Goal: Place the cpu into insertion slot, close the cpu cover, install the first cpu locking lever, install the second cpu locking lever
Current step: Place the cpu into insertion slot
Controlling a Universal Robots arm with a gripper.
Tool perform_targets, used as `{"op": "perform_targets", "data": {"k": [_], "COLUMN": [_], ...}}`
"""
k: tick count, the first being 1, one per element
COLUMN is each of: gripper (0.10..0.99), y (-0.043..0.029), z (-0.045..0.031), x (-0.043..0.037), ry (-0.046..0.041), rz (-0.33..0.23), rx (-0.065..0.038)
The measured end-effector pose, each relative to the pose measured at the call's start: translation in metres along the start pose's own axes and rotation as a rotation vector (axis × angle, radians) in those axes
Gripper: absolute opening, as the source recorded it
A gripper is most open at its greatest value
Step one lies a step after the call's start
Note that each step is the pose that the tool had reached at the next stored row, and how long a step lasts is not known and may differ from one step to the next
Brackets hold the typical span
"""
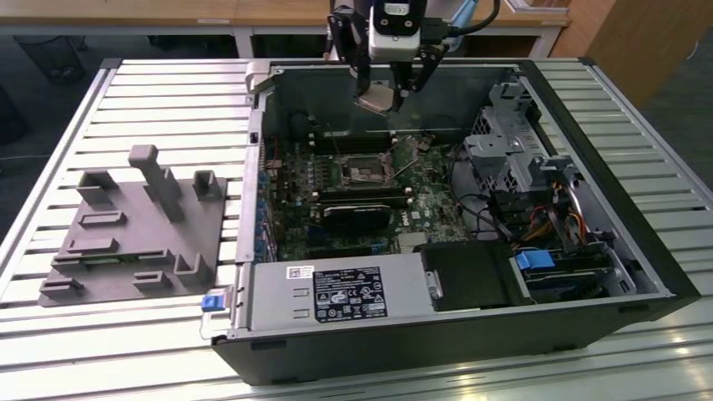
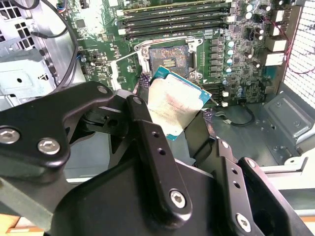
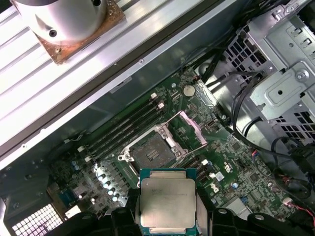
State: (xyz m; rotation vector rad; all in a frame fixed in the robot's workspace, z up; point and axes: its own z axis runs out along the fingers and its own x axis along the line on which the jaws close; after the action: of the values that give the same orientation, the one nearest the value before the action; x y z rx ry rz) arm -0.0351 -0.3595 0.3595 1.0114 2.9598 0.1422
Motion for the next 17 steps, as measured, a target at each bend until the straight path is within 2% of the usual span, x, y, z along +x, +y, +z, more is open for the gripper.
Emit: {"op": "perform_targets", "data": {"k": [17], "gripper": [0.537], "y": [0.0], "z": [0.0002], "x": [0.0], "ry": [-0.0028], "rz": [0.031], "rx": [-0.001]}}
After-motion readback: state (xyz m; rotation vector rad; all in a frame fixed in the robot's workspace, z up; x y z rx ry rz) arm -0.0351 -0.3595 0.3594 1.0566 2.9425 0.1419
